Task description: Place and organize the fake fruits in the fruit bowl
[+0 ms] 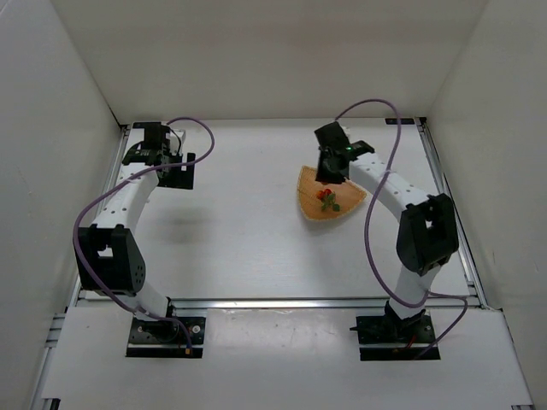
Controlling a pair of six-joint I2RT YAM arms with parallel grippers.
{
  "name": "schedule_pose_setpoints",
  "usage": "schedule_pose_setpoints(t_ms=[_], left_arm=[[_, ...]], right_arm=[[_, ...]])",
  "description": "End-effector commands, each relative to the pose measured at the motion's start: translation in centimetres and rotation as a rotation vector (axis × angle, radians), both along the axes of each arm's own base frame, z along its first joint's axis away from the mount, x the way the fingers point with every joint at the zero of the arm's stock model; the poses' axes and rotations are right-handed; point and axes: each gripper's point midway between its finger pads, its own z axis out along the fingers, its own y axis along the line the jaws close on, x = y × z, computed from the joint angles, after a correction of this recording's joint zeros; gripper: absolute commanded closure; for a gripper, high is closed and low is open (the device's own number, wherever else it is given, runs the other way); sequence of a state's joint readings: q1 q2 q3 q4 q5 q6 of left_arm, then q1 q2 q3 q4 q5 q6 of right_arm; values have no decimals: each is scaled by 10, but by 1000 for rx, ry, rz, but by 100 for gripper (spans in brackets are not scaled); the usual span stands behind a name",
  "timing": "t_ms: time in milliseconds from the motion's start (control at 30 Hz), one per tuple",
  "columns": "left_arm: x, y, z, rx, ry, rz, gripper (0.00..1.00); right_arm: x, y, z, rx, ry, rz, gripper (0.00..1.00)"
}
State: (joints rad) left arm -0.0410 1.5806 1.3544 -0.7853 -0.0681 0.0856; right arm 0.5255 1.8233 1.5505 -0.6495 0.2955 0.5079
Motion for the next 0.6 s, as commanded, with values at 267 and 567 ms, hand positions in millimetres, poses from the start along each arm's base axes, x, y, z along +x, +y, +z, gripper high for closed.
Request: schedule_pose_setpoints(t_ms=[267, 567], left_arm=[[-14, 9, 28, 14, -52, 13, 0], [-21, 20, 78, 38, -186, 33, 0]], right_arm=[[15, -80, -52, -146, 148, -163, 55], [-16, -103, 18, -126, 21, -243, 0]])
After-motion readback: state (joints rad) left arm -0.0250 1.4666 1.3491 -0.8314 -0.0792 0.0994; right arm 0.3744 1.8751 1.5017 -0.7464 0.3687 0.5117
